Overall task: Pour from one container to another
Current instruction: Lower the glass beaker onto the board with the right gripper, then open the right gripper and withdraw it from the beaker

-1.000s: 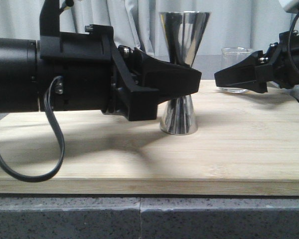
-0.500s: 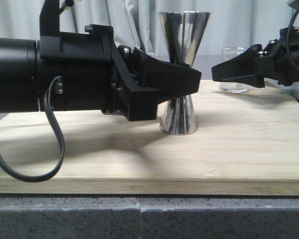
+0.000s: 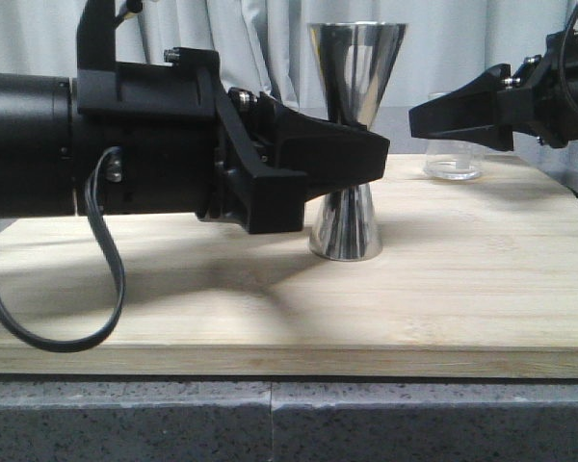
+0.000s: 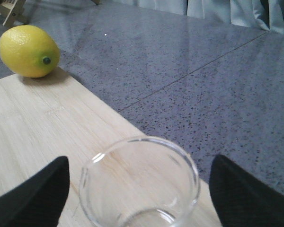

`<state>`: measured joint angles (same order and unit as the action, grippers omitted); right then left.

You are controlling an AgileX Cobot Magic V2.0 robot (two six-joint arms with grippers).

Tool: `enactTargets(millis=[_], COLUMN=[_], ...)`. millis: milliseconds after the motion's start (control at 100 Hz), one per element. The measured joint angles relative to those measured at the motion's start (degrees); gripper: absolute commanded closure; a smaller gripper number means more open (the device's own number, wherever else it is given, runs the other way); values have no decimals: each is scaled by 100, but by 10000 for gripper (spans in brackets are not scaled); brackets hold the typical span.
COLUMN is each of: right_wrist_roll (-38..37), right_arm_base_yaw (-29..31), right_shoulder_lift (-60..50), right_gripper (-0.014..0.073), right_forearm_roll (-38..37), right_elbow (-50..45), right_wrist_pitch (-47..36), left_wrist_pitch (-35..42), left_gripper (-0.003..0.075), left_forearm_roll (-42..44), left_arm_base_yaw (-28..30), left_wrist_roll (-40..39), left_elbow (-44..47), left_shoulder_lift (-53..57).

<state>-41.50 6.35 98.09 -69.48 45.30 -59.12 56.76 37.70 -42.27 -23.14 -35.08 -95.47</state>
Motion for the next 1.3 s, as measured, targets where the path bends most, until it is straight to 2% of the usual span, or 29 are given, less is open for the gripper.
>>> enactTargets(millis=[410,780,1300], right_wrist_roll=[-10,-31,-595], right_arm_base_yaw=[0,0,0], right_shoulder_lift=[-271,-1102,-2173], right_gripper=[44,45,45], right_forearm_roll=[63,85,-171], right_elbow=[60,60,60], right_wrist_pitch=[-13,-13,-13], left_wrist_pitch=[0,0,-19], left_gripper=[739,739,739], left_forearm_roll=[0,0,-19], left_arm_base_yaw=[0,0,10], left_wrist_roll=[0,0,0], left_elbow=[0,0,-243], left_shoulder_lift=[0,0,0])
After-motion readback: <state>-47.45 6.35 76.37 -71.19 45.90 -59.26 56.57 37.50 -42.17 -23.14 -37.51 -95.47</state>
